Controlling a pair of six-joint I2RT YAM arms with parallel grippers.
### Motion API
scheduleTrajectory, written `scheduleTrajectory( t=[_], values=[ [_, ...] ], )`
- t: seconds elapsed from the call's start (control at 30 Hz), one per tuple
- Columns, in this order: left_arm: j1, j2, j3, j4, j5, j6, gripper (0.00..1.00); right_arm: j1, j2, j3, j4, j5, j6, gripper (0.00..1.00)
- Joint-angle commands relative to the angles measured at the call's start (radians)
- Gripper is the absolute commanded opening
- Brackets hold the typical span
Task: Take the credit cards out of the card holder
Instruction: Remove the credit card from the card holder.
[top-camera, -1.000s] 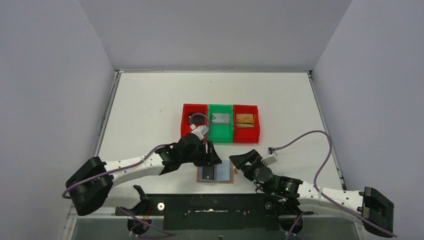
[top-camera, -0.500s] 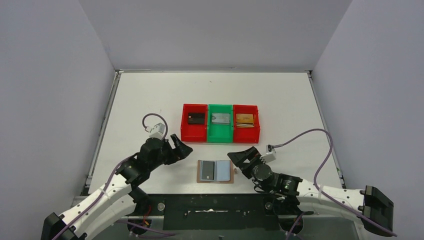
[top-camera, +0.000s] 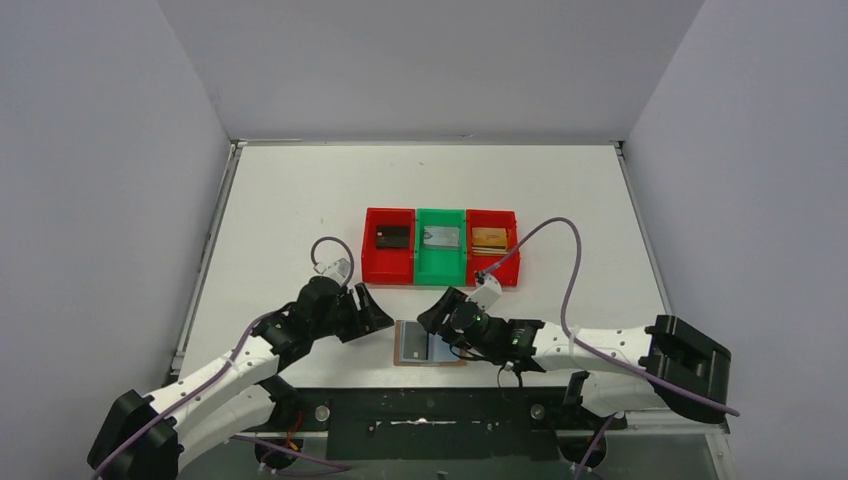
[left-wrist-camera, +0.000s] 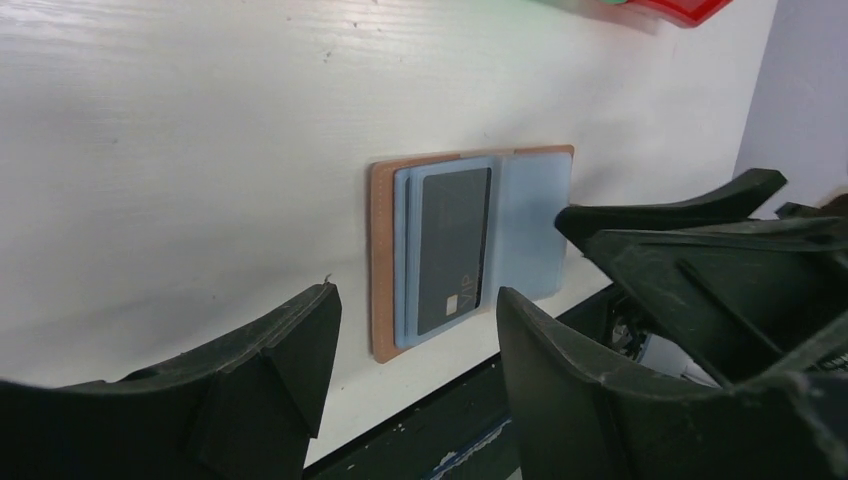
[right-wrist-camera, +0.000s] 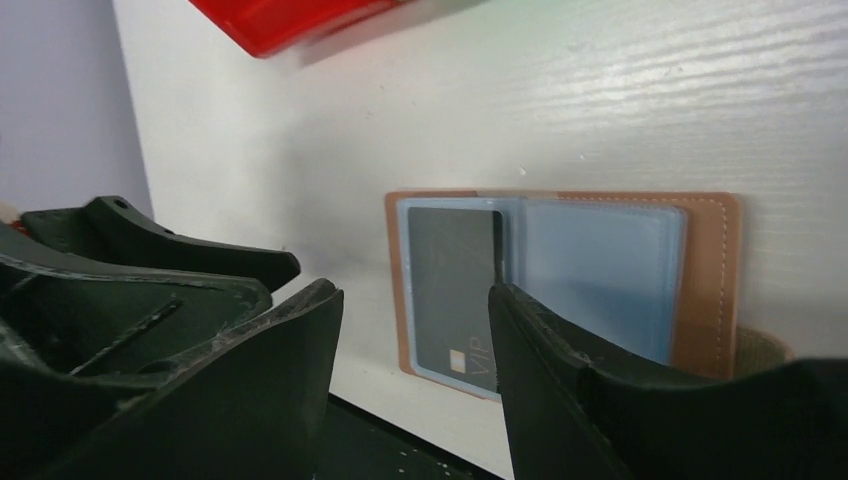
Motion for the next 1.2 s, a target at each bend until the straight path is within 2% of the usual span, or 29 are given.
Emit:
scheduleTrajectory(
  t=[0.0, 0.3, 0.57, 0.77, 0.87, 1.17],
  values=[
    [0.003, 0.066, 0.034, 0.143, 0.114, 0.015, 0.56, 0.004, 0.055, -0.008, 0.072, -0.075, -0.013, 0.55],
    [-0.051, 0.189, 0.085, 0.172, 0.147, 0.053, 0.49, -0.025, 0.109, -0.091, 0.201, -0.159, 0.031, 0.48],
    [-0.087, 0.295, 0.144, 0.183, 0.142, 0.089, 0.40, -0.045, 0.139, -0.103, 0.237, -0.192, 0.024, 0.43],
    [-0.113, 0.386, 0.161, 0.206, 0.145, 0.098, 0.37, -0.055, 0.166, -0.094, 0.238, -0.212, 0.013, 0.40],
    [-0.128, 0.424, 0.158, 0.207, 0.140, 0.094, 0.35, -0.056, 0.170, -0.085, 0.220, -0.210, 0.012, 0.33],
    [-0.142, 0.462, 0.095, 0.208, 0.104, 0.073, 0.26, -0.050, 0.153, -0.033, 0.190, -0.205, -0.061, 0.31]
  ],
)
